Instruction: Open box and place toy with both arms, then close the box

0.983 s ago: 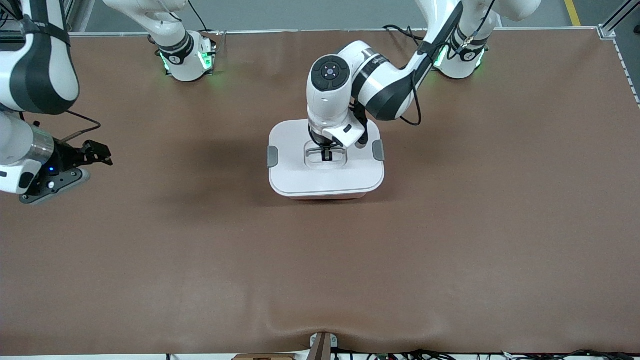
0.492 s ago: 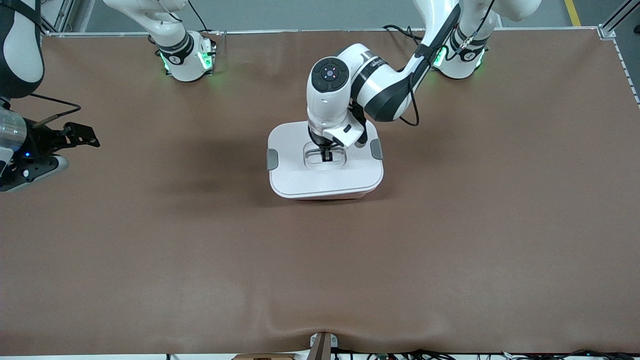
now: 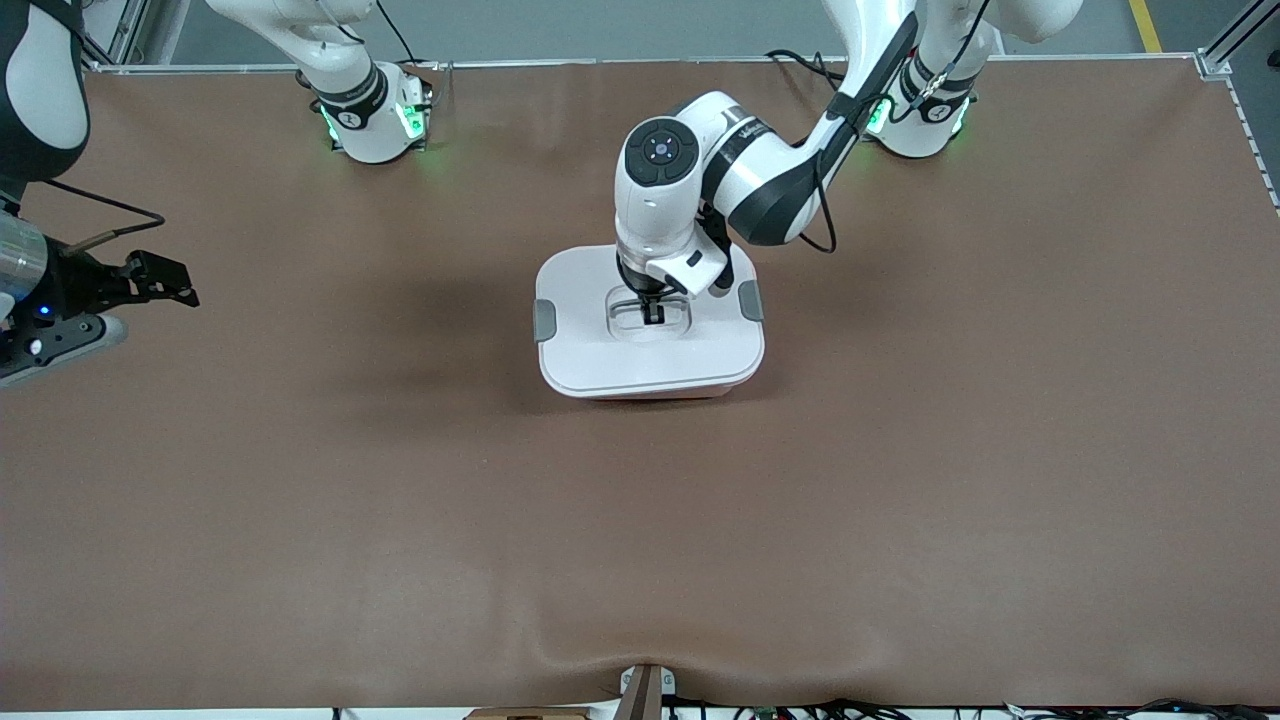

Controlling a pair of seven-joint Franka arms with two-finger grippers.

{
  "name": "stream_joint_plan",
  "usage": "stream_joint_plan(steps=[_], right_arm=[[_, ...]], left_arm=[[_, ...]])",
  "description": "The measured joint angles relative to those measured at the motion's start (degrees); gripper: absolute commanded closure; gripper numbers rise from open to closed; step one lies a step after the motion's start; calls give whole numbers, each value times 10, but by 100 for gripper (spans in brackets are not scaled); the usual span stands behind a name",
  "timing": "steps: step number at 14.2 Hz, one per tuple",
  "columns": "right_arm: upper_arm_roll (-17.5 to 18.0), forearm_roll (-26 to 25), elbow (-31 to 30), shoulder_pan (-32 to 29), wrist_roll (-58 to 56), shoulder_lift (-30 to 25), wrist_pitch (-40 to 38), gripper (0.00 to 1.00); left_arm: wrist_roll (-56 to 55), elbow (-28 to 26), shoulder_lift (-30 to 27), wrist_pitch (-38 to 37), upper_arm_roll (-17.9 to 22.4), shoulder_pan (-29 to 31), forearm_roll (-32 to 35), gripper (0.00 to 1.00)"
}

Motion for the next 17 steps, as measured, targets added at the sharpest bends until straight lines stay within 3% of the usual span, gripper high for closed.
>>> stream_joint_plan(steps=[7, 17], right_arm=[[12, 1, 1, 17, 95, -22, 3, 0], [12, -15, 39, 43, 81, -27, -13, 0]], left_arm=[[0, -9, 0, 1, 0, -7, 0, 100], [0, -15, -3, 2, 0, -16, 36, 100]])
